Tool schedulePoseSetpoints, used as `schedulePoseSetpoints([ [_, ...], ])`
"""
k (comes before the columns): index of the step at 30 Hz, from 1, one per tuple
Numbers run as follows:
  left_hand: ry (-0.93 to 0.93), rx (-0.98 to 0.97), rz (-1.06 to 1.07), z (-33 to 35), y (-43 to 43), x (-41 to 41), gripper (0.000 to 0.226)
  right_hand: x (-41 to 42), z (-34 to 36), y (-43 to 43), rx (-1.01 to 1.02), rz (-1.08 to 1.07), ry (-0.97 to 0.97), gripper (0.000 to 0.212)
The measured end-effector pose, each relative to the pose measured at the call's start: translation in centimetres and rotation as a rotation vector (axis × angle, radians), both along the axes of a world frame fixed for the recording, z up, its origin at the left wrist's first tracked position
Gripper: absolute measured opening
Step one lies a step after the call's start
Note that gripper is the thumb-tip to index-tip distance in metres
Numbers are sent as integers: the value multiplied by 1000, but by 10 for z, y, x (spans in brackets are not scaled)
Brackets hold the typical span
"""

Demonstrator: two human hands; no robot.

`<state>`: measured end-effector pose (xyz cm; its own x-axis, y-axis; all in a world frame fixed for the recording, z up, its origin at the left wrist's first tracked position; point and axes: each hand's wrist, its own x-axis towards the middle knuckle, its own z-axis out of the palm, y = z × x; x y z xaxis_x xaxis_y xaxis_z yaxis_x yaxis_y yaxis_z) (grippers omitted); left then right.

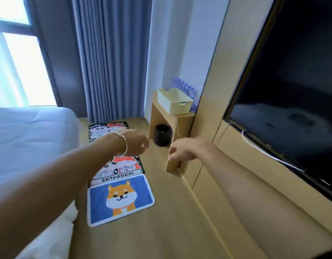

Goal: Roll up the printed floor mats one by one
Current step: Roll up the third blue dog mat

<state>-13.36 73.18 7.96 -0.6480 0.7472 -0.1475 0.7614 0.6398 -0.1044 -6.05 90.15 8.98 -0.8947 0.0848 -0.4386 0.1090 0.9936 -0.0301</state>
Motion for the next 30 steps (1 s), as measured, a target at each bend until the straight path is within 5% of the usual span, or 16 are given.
schedulePoseSetpoints([
  [10, -84, 13, 221, -42, -141, -100, 30, -152, -38, -133, -11, 258, -114, 35],
  [20, -206, 1, 342, -144, -115, -195, 25, -279, -142, -98, 67, 402, -277, 24],
  [30, -534, -21, 651, -310, -95, -264, 27, -378, -294, -81, -39, 500, -438, 34],
])
